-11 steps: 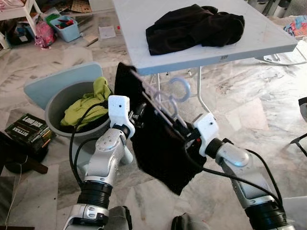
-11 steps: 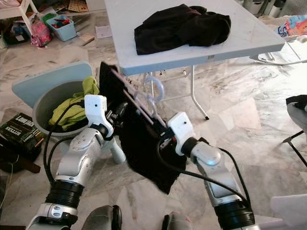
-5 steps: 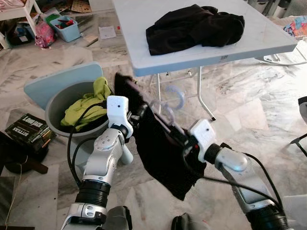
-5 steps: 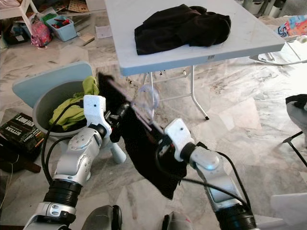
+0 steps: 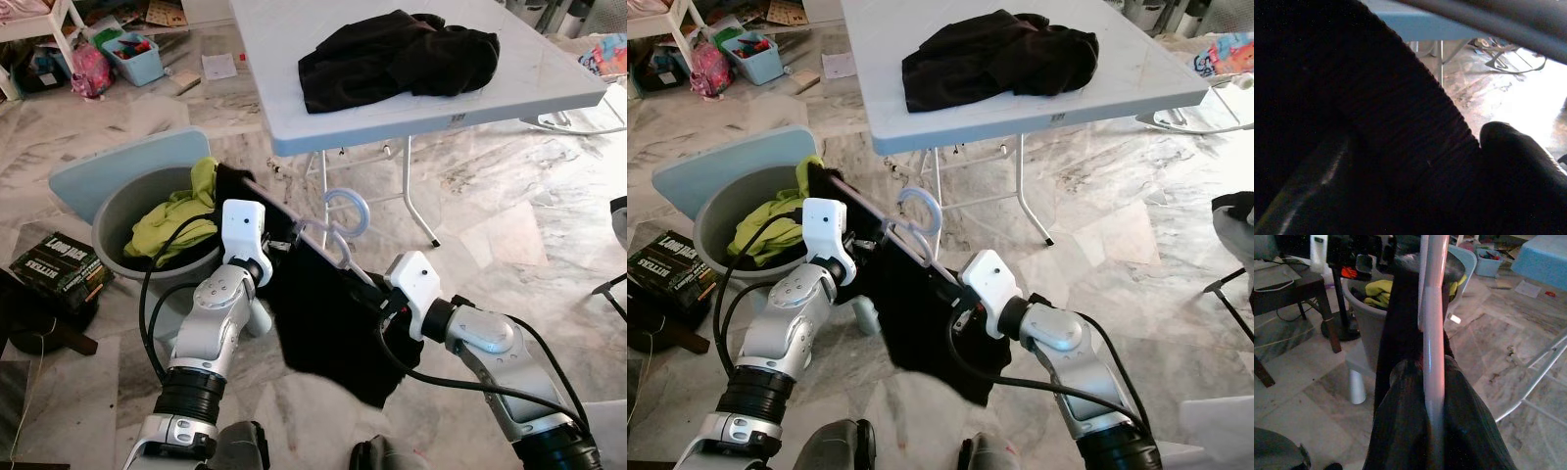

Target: Hang hanger

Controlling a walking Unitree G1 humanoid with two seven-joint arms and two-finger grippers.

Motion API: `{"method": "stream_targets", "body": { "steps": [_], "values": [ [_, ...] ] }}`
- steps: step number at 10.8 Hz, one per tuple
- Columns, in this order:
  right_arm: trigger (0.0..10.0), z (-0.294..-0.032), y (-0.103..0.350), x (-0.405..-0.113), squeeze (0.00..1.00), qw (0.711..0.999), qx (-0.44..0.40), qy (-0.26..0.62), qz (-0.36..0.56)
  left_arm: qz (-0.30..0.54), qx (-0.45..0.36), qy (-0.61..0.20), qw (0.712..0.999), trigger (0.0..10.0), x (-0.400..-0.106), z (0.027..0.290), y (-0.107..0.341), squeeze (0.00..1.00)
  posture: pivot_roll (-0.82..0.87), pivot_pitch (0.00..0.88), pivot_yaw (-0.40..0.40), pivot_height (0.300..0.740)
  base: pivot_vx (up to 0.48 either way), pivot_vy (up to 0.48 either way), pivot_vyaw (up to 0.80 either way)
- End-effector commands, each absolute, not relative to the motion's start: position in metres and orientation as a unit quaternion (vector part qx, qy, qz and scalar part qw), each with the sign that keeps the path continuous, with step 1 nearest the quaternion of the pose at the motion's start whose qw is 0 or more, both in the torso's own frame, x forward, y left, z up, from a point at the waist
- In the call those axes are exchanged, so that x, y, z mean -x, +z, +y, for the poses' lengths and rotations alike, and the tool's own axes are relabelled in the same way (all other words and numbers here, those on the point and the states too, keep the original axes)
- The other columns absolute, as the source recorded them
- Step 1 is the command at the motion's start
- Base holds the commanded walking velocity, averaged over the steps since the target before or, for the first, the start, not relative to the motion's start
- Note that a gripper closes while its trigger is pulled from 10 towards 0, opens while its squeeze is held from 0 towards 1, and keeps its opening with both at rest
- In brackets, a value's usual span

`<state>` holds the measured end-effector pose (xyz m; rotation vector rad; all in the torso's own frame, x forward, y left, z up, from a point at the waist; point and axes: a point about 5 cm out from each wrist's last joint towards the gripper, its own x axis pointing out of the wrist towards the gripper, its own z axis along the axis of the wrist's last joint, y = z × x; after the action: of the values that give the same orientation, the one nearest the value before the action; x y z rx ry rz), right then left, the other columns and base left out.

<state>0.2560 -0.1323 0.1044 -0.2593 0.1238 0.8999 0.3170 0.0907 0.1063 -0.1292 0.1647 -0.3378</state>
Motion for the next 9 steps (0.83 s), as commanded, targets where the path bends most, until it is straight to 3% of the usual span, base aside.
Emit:
{"method": "stream_targets", "body": {
  "steps": [1, 2, 3, 4, 5, 6, 9],
  "values": [
    [10.0, -0.121, 0.113, -0.253, 0.00, 0.882, 0.128, 0.453, 0.025, 0.090, 0.055, -0.180, 0.978, 10.0, -0.318, 0.086, 0.107, 1.00, -0.07, 0.075, -0.005, 0.740, 0.000, 0.000, 0.00],
    [10.0, -0.121, 0.110, -0.252, 0.00, 0.881, 0.138, 0.451, 0.028, 0.086, 0.049, -0.187, 0.977, 10.0, -0.317, 0.083, 0.110, 0.58, -0.07, 0.077, -0.002, 0.740, 0.000, 0.000, 0.00],
    [10.0, -0.125, 0.106, -0.255, 0.00, 0.886, 0.150, 0.436, 0.037, 0.074, 0.048, -0.197, 0.976, 10.0, -0.316, 0.080, 0.116, 0.00, -0.07, 0.077, -0.002, 0.740, 0.000, 0.000, 0.00],
    [10.0, -0.126, 0.105, -0.257, 0.00, 0.891, 0.151, 0.428, 0.036, 0.078, 0.047, -0.192, 0.977, 10.0, -0.315, 0.080, 0.115, 0.00, -0.06, 0.078, -0.001, 0.740, 0.000, 0.000, 0.00],
    [10.0, -0.125, 0.106, -0.258, 0.00, 0.891, 0.150, 0.427, 0.033, 0.083, 0.036, -0.183, 0.979, 9.0, -0.315, 0.083, 0.110, 0.00, -0.06, 0.078, -0.002, 0.740, 0.000, 0.000, 0.00],
    [10.0, -0.124, 0.107, -0.258, 0.00, 0.891, 0.150, 0.427, 0.031, 0.080, 0.036, -0.174, 0.981, 0.0, -0.316, 0.088, 0.109, 0.00, -0.07, 0.079, -0.002, 0.740, 0.000, 0.000, 0.00],
    [10.0, -0.126, 0.107, -0.261, 0.00, 0.899, 0.155, 0.408, 0.025, 0.079, 0.024, -0.161, 0.984, 0.0, -0.320, 0.096, 0.111, 0.00, -0.07, 0.079, -0.001, 0.740, 0.000, 0.000, 0.00]
  ]
}}
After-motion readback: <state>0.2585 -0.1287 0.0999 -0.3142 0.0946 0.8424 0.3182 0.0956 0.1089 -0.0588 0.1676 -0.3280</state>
